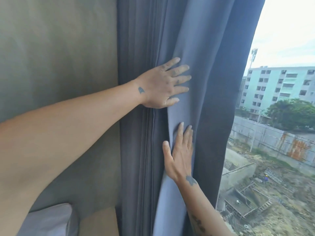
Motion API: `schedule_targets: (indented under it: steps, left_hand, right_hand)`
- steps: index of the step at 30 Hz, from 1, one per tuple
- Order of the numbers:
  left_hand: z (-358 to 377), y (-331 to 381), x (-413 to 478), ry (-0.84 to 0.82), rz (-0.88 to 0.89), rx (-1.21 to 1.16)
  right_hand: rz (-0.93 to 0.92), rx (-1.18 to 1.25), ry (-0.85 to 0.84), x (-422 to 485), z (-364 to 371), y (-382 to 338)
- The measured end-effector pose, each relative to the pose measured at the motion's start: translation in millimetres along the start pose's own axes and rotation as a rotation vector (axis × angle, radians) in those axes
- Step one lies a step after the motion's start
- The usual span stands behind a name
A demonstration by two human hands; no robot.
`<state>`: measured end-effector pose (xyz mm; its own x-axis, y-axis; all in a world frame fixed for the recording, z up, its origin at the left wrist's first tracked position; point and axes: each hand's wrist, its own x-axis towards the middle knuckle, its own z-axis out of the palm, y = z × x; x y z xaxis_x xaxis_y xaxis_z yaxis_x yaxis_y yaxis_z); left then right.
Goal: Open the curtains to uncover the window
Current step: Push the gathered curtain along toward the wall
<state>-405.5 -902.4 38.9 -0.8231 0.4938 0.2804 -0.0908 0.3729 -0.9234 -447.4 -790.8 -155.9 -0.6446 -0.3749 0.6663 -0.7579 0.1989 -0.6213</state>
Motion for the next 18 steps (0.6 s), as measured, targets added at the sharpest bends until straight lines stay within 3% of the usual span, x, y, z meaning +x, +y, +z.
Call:
schedule_targets:
  steps: [5, 9, 13, 18]
  left_hand:
    - [54.7, -17.9, -8.8, -0.065, -0.013, 0.018]
    - [98.6, -31.8, -14.8, 0.001, -0.044, 0.077]
    - [135.9, -45.7, -23.0, -0.067, -0.084, 0.060]
    - [189.9, -68.4, -31.6, -0.038, -0.077, 0.078]
  right_hand:
    - [0.023, -0.020, -0.043, 34.9, 42.2, 5.5]
    - [0.047, -0.058, -0.054, 65.7, 79.1, 8.6]
    - [0.057, -0.062, -0.042, 95.9, 117.9, 10.3]
    - [0.061, -0.052, -0.024, 132.9, 165.6, 12.0]
